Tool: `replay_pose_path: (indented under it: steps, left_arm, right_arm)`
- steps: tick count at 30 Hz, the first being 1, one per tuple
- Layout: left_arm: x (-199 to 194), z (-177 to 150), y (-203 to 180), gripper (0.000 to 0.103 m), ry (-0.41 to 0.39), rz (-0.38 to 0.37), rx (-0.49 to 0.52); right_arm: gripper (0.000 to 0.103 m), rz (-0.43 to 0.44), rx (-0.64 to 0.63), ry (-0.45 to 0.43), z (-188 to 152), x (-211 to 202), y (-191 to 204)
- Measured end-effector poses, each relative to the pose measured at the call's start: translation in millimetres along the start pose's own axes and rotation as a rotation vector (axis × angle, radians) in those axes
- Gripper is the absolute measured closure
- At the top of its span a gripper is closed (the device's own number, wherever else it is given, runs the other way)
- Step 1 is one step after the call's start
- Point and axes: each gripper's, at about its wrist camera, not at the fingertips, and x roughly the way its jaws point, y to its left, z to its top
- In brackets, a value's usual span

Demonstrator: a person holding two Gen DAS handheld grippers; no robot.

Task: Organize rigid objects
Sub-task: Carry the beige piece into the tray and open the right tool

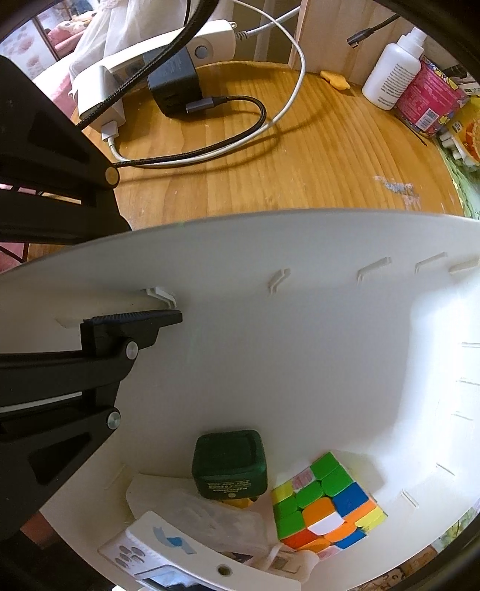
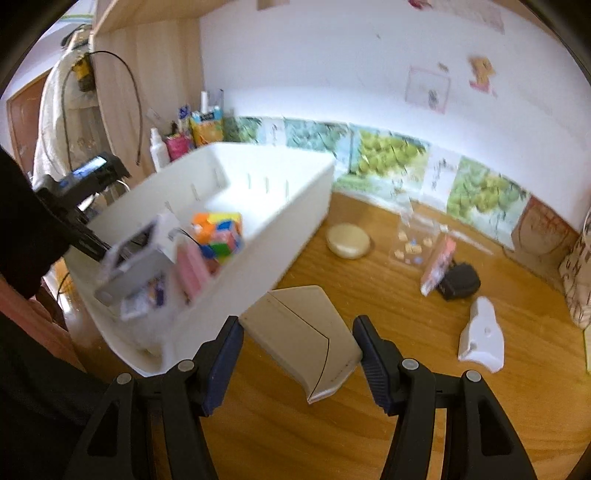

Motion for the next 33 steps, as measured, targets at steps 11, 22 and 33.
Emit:
replay_pose_path:
  steps: [11,22,33]
  left_arm:
    - [-8,-1,3,0.089,-0.027,-0.031,0.011]
    - [-13,-3,10,0.089,-0.023,-0.062,0.011]
    - [-12,3,19,0.089,-0.016,-0.071,0.003]
  right_arm:
    - [0.041,0.078,-0.117,-0.008,24,-3,51]
    - [0.041,0.156,-0.218,0.044,32,16,90]
    - [0.041,0.226,-0.257,0.025,51,36,116]
